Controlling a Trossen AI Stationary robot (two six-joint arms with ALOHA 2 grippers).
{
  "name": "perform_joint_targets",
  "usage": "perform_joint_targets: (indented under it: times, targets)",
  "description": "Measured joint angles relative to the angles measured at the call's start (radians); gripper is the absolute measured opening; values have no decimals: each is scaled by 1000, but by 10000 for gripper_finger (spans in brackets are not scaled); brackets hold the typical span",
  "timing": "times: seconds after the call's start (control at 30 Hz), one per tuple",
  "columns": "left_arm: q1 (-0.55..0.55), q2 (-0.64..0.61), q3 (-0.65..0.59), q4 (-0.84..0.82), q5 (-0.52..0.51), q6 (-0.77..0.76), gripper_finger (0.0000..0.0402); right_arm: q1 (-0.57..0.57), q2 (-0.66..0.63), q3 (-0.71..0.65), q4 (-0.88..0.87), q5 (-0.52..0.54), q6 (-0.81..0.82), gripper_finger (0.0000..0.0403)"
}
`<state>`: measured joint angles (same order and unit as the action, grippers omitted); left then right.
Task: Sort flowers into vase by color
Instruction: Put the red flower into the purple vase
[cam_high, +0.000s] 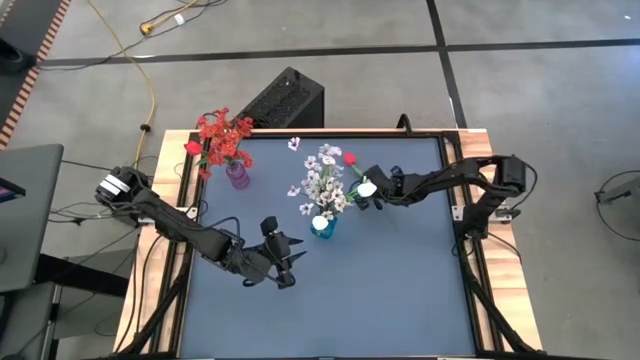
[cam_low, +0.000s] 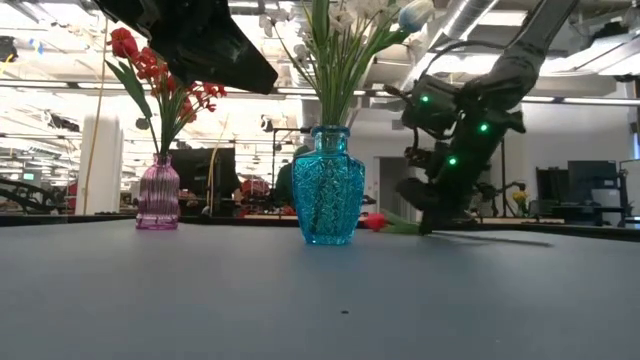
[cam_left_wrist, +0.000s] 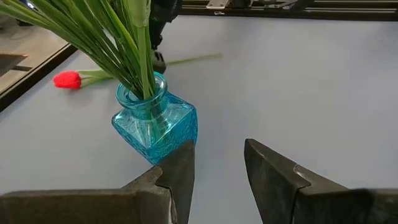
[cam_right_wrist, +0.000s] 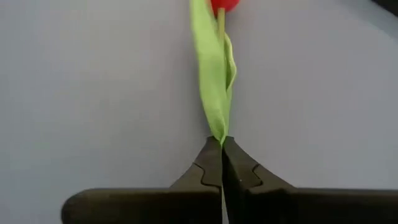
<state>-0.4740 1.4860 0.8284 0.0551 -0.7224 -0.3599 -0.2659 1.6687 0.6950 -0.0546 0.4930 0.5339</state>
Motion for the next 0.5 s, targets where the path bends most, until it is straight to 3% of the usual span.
perform_joint_targets:
  times: [0.27,0.5]
  targets:
    - [0,0,0,0,3,-1,130,40,-186,0,-117,117,-13,32]
    - [0,0,0,0,11,6,130,113,-459,0,-194,236,-63,21]
